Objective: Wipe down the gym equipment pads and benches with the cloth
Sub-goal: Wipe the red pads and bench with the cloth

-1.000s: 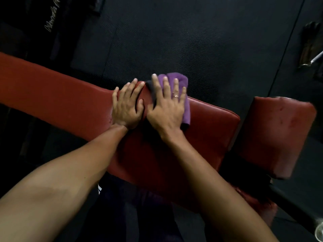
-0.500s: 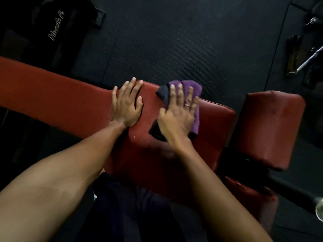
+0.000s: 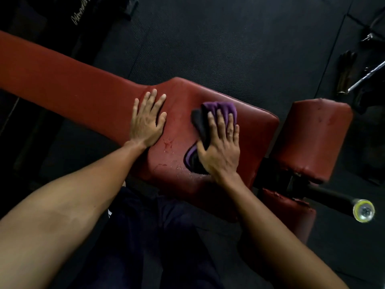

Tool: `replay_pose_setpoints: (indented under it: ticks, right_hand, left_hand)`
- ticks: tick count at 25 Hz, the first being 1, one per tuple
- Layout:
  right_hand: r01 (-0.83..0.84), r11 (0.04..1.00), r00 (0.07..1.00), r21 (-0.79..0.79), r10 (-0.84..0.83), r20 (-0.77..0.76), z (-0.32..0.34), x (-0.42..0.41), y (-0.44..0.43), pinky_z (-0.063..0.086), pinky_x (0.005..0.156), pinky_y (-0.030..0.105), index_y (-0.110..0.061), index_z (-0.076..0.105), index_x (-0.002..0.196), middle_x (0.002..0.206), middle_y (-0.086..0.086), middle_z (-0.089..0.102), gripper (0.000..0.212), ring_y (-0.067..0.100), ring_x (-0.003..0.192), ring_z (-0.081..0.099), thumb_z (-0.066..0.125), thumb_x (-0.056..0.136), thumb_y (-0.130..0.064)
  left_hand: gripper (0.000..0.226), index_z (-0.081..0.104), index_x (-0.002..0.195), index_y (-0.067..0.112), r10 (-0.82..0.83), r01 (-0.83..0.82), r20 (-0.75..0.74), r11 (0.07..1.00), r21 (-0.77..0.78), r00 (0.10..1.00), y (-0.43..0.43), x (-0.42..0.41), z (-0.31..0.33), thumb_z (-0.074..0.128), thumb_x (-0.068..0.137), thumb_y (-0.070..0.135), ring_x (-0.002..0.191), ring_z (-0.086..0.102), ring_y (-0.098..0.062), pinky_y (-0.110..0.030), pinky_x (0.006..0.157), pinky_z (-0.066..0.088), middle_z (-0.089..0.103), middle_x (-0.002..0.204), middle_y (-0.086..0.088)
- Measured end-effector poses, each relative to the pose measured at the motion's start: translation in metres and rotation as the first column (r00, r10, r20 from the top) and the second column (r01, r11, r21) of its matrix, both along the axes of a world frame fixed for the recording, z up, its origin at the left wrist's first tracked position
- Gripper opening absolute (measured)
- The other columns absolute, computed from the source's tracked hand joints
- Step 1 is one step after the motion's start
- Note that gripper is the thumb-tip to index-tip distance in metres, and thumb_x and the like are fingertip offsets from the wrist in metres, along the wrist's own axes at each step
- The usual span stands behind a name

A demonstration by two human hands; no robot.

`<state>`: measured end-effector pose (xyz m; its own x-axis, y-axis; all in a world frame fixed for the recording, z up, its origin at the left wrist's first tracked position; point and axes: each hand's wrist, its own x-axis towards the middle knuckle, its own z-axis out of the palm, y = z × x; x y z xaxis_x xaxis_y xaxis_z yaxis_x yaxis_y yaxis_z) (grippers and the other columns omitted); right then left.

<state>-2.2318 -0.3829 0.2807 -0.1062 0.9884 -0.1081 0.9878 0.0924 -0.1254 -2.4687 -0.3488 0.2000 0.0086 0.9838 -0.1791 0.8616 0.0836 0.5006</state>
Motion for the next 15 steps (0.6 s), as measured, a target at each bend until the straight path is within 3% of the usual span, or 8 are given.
replay_pose_setpoints:
  ticks: [3,6,9,11,13,15]
  right_hand:
    - [0.171,0.984,0.985,-0.057,-0.171,0.012,-0.009,-0.059,0.021,0.001,0.127,0.05,-0.024,0.027,0.162,0.17,-0.001,0.016,0.08,0.03,0.158,0.004,0.05,0.091,-0.053]
    - [-0.043,0.99,0.999,-0.135,0.039,-0.028,-0.017,-0.09,-0.011,-0.001,0.127,0.048,-0.023,0.021,0.163,0.171,0.001,0.01,0.081,0.03,0.158,-0.004,0.048,0.091,-0.049]
    - [-0.309,0.94,0.95,-0.144,0.3,-0.08,-0.009,-0.064,-0.069,0.004,0.128,0.048,-0.022,0.028,0.161,0.17,0.003,0.018,0.081,0.028,0.158,0.003,0.056,0.089,-0.044]
    - [-0.403,0.909,0.915,-0.11,0.396,-0.078,-0.003,-0.028,-0.089,0.007,0.128,0.047,-0.022,0.034,0.159,0.167,0.004,0.027,0.082,0.028,0.158,0.011,0.06,0.085,-0.046]
    - [-0.395,0.915,0.919,-0.081,0.394,-0.029,0.003,0.004,-0.085,0.008,0.128,0.046,-0.023,0.033,0.159,0.167,0.004,0.026,0.084,0.028,0.157,0.014,0.057,0.083,-0.047]
    - [-0.244,0.965,0.97,-0.094,0.244,-0.01,0.007,0.012,-0.066,0.006,0.128,0.047,-0.023,0.028,0.161,0.17,0.003,0.017,0.084,0.029,0.158,0.007,0.054,0.085,-0.046]
  left_hand:
    - [0.059,0.022,0.161,0.029,0.009,-0.009,0.002,1.0,-0.005,1.0,-0.028,-0.008,0.001,0.03,0.104,0.042,0.157,0.006,-0.018,-0.046,0.127,-0.001,0.011,0.17,-0.001]
    - [0.059,0.02,0.161,0.028,0.038,-0.038,-0.006,0.999,-0.016,0.999,-0.05,-0.013,0.001,0.029,0.104,0.04,0.157,0.004,-0.018,-0.045,0.126,-0.002,0.01,0.17,-0.001]
    - [0.059,0.023,0.161,0.027,0.074,-0.074,0.006,0.997,-0.01,0.997,-0.071,-0.017,-0.002,0.03,0.104,0.039,0.157,0.006,-0.018,-0.045,0.126,-0.001,0.011,0.17,-0.002]
    - [0.059,0.025,0.161,0.026,0.096,-0.096,0.005,0.995,-0.001,0.995,-0.079,-0.016,-0.002,0.031,0.104,0.04,0.157,0.006,-0.019,-0.045,0.127,0.0,0.012,0.17,-0.003]
    - [0.059,0.024,0.161,0.026,0.106,-0.106,0.03,0.994,-0.008,0.994,-0.082,-0.017,0.0,0.031,0.104,0.04,0.157,0.006,-0.02,-0.045,0.127,0.0,0.011,0.17,-0.004]
    - [0.058,0.023,0.161,0.026,0.11,-0.11,0.034,0.994,-0.013,0.993,-0.089,-0.015,0.002,0.032,0.105,0.04,0.157,0.005,-0.021,-0.044,0.127,-0.001,0.01,0.17,-0.004]
